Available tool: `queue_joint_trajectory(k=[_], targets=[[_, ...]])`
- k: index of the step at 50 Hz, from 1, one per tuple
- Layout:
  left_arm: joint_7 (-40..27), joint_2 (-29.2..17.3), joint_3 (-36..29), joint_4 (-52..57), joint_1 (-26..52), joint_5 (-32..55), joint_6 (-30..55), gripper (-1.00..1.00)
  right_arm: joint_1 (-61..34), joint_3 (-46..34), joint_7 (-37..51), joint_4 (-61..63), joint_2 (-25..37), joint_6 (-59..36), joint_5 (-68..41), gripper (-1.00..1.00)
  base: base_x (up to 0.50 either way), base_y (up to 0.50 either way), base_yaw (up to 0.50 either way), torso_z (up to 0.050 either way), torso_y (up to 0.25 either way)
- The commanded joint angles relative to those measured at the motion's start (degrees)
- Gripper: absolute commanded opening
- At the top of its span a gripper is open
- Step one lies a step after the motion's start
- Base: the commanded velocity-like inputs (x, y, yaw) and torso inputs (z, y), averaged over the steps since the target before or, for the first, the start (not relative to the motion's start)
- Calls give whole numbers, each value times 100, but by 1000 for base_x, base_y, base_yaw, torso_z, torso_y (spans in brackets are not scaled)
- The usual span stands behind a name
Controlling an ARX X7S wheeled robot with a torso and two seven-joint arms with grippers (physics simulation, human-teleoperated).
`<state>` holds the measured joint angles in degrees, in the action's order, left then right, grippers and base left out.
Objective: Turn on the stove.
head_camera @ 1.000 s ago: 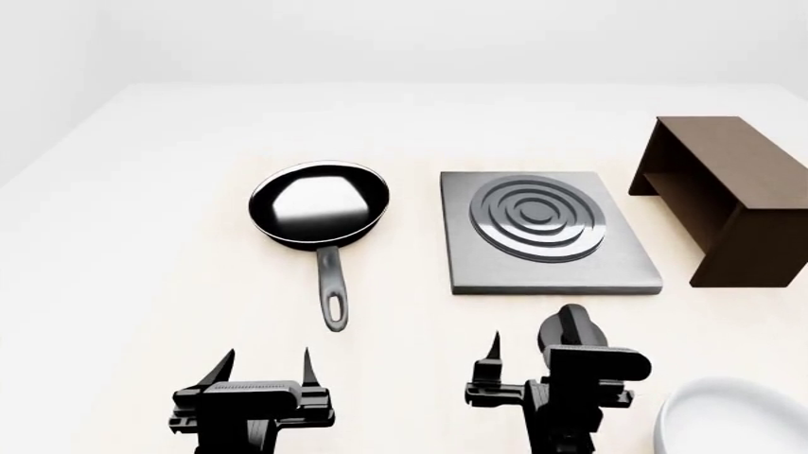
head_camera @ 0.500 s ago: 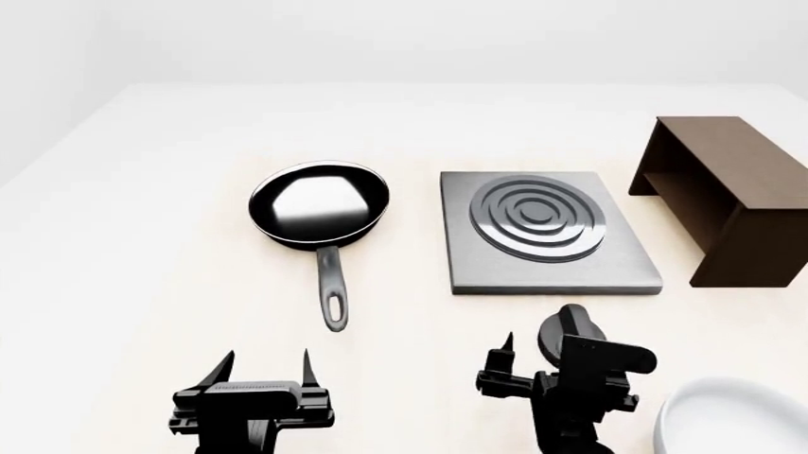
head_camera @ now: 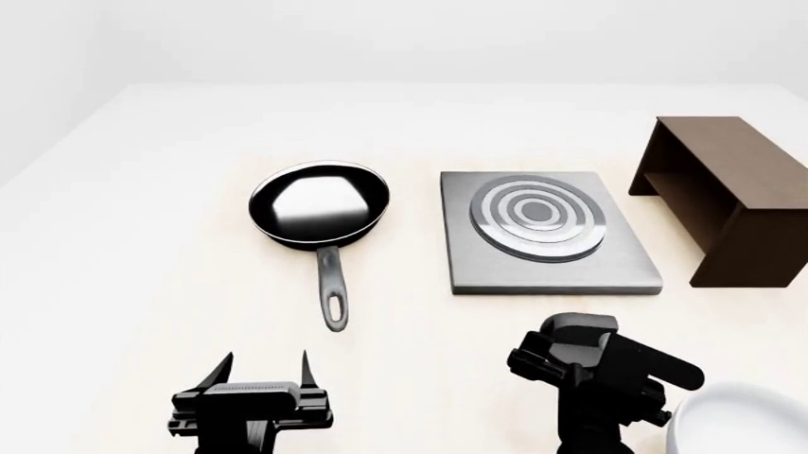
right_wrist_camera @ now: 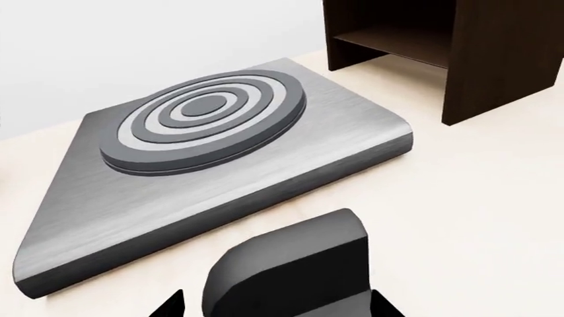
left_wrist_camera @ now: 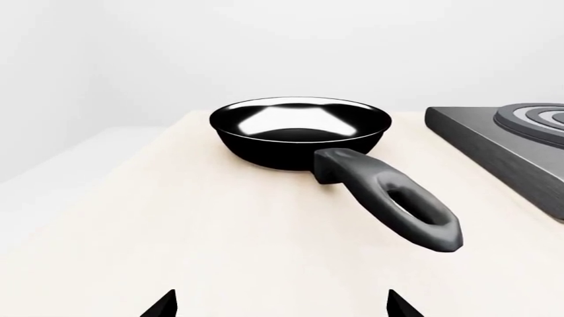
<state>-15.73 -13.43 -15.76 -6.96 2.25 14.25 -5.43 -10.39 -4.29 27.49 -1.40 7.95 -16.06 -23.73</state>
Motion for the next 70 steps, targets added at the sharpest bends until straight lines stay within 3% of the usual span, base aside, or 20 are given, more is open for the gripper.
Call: queue_joint_trajectory(k=[1, 12, 19, 22, 26, 27, 29, 42, 45, 47, 50, 55, 62, 70], targets=[[-17, -17, -13, -7, 9, 31, -3, 100, 29, -7, 78, -5, 32, 71, 69, 100, 0, 0, 0, 0, 0], [-45, -40, -32, 10, -2, 41, -3, 100, -99, -373, -12, 155, 229, -397, 137, 100, 0, 0, 0, 0, 0], [-80, -97, -10, 124, -68, 77, 17, 100, -608, -801, 45, 802, 642, -1737, 183, 100, 0, 0, 0, 0, 0], [-108, -131, 8, 264, -137, 104, 26, 100, -842, -646, 472, 2299, 990, -2886, -30, 100, 0, 0, 0, 0, 0], [-121, -148, -8, 335, -169, 108, 37, 100, -982, -448, 709, 3208, 1149, -3606, -297, 100, 0, 0, 0, 0, 0], [-123, -180, -15, 473, -229, 126, 74, 100, -1244, -111, 876, 3957, 1247, -4465, -768, 100, 0, 0, 0, 0, 0], [-144, -206, -26, 570, -291, 117, 89, 100, -1421, 169, 1031, 4464, 1280, -5115, -1107, 100, 0, 0, 0, 0, 0], [-226, -323, -89, 949, -544, 165, 335, 100, -1386, 1002, 1268, 5555, 1173, -6468, -2164, 100, 0, 0, 0, 0, 0], [-257, -358, -121, 1078, -662, 157, 391, 100, -1168, 1688, 1547, 6133, 1157, -7018, -3223, 100, 0, 0, 0, 0, 0], [-171, -378, -159, 1115, -720, 285, 493, 100, -566, 1351, 2264, 6137, 1798, -6035, -3917, 100, 0, 0, 0, 0, 0], [-248, -436, -194, 1321, -949, 240, 534, 100, 642, 578, 1881, 6112, 2259, -4616, -2976, 100, 0, 0, 0, 0, 0], [-136, -602, -247, 1753, -1309, 489, 707, 100, 1898, -65, 1114, 5683, 2306, -3260, -1703, 100, 0, 0, 0, 0, 0], [-107, -736, -410, 1989, -1962, 337, 431, 100, 3987, -701, 255, 4735, 2224, -661, -29, 100, 0, 0, 0, 0, 0], [154, -599, -571, 1440, -2098, 482, 210, 100, 4263, -1097, -643, 2545, 1657, 952, 128, 100, 0, 0, 0, 0, 0]])
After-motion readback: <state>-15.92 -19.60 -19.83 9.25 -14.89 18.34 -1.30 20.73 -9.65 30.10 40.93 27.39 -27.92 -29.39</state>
